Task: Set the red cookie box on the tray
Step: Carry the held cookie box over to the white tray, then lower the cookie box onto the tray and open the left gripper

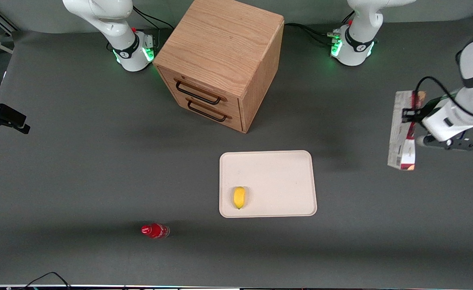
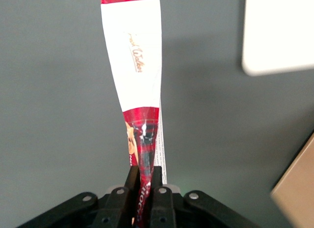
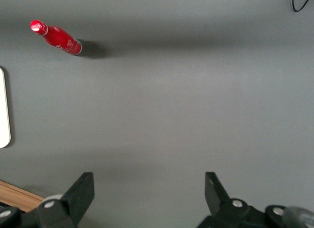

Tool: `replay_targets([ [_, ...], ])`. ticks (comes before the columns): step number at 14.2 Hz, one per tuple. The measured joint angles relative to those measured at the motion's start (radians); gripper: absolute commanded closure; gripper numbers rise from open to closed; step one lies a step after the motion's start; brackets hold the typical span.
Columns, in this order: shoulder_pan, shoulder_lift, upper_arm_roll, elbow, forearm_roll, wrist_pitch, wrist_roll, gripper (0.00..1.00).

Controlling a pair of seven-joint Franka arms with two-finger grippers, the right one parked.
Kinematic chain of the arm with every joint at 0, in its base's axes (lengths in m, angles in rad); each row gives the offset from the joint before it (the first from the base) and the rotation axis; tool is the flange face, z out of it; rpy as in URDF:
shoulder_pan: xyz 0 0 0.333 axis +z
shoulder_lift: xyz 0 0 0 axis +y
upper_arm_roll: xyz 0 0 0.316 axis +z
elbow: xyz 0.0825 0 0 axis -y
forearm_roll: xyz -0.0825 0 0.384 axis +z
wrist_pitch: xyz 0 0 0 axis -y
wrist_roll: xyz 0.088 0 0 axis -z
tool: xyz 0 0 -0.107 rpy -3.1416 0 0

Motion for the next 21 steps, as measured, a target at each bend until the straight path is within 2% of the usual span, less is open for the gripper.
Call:
replay_targets([
  [3,-0.005,0.162,-0.113,0.164,-0.052,0.025,-0.256,1.00],
  [7,-0.007,0.328,-0.212,0.233,-0.069,0.260,-0.429,1.00],
  [12,-0.049,0.525,-0.274,0.238,-0.060,0.554,-0.478,1.00],
  [15,-0.080,0.596,-0.277,0.235,-0.016,0.608,-0.481,1.00],
  [18,-0.078,0.606,-0.276,0.212,0.011,0.609,-0.481,1.00],
  [19,-0.076,0.605,-0.276,0.208,0.016,0.606,-0.480,0.87],
  [20,-0.073,0.605,-0.276,0.205,0.018,0.604,-0.480,0.10],
  [21,-0.071,0.605,-0.276,0.201,0.022,0.602,-0.479,0.00],
])
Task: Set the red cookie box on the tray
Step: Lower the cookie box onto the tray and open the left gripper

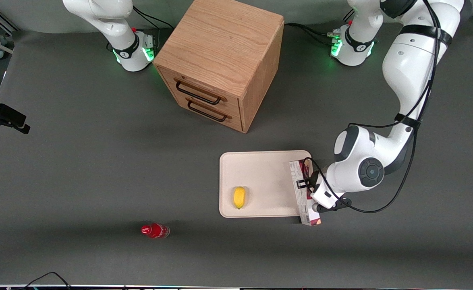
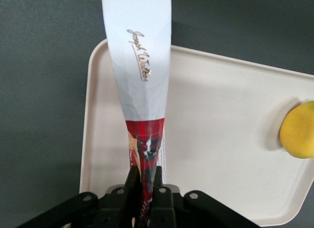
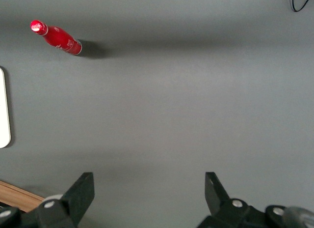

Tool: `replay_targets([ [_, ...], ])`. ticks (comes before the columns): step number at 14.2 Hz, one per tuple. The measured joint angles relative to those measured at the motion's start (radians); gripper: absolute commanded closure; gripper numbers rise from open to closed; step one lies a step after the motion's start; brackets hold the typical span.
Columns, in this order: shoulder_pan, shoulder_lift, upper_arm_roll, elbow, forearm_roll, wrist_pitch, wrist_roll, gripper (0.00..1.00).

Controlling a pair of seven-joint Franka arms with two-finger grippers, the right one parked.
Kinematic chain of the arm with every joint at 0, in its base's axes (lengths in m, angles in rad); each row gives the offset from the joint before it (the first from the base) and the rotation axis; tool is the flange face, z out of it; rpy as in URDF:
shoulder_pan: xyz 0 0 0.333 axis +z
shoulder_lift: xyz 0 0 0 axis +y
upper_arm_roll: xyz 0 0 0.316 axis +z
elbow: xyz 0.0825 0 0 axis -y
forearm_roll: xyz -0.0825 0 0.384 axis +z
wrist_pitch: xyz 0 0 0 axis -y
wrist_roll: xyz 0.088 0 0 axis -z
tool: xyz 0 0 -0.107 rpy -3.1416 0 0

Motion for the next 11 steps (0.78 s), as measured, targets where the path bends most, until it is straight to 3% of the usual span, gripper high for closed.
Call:
replay_targets([
  [6,0.008,-0.005,0.002,-0.003,0.069,-0.091,0.000,0.00],
  [11,0.074,-0.089,0.002,0.055,0.073,-0.397,0.000,0.00],
])
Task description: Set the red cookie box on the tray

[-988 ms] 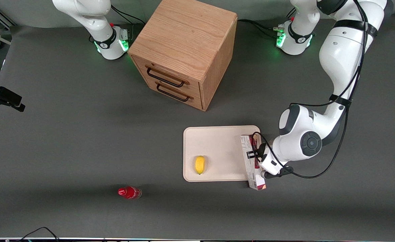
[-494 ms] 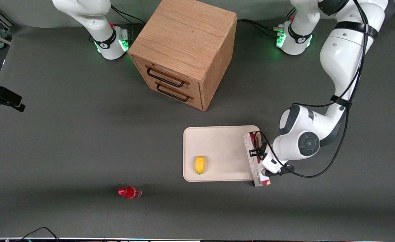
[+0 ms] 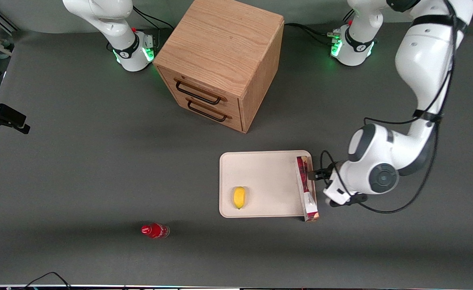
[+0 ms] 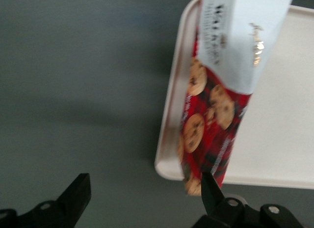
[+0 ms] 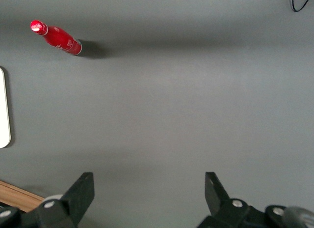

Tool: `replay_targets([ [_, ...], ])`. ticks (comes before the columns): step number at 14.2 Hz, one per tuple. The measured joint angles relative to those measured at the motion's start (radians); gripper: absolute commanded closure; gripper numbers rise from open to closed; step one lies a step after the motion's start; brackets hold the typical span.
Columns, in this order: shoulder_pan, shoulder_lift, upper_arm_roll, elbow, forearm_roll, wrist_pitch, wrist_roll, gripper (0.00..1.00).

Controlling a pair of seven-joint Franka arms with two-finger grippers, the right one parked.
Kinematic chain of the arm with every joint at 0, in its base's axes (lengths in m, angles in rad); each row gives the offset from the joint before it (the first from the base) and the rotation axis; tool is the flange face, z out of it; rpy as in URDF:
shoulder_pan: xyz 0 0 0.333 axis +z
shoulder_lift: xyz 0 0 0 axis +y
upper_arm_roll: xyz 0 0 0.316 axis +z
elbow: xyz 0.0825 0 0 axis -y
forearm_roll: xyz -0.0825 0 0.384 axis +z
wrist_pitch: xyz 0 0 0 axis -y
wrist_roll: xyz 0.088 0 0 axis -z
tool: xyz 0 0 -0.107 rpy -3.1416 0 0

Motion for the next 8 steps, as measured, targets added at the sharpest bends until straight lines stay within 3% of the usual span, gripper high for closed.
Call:
replay_targets([
  [4,0.040,-0.100,0.004,0.134,0.000,-0.311,0.041,0.00],
  [8,0.049,-0.241,0.093,0.212,0.001,-0.539,0.205,0.00],
])
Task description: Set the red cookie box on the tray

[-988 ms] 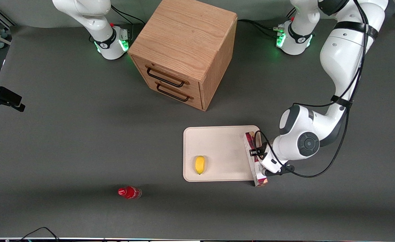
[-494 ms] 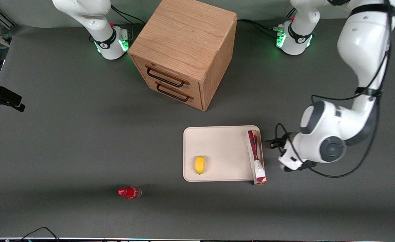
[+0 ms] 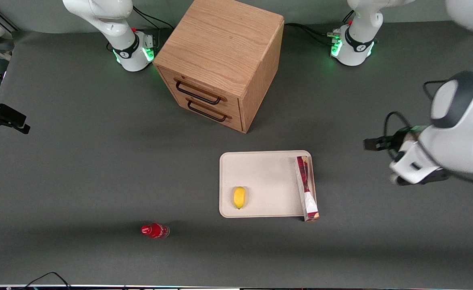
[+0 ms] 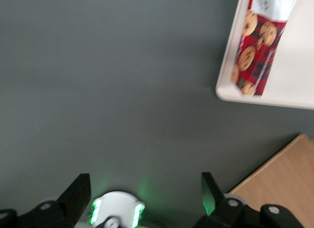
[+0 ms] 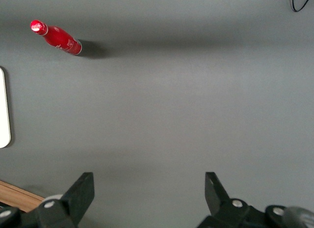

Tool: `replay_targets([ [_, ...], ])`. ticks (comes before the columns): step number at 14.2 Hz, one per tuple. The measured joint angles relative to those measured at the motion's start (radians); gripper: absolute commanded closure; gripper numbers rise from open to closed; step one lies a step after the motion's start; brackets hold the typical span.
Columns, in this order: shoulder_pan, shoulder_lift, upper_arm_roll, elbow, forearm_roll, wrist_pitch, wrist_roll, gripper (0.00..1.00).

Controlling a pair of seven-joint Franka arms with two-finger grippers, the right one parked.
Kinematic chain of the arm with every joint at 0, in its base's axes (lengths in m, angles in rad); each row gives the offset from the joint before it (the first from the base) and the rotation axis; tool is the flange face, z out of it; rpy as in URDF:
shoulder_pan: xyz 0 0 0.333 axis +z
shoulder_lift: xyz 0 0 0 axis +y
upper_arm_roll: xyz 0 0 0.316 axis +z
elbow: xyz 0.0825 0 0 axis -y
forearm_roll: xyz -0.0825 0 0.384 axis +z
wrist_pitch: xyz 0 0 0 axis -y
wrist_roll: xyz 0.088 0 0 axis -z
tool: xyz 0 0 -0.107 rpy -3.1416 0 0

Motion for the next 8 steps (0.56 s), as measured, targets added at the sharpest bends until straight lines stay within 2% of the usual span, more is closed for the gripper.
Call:
replay_targets([
  [4,0.004,-0.179,0.114,-0.038,0.000,-0.143,0.193,0.00],
  [8,0.004,-0.464,0.201,-0.339,-0.004,-0.066,0.298,0.00],
])
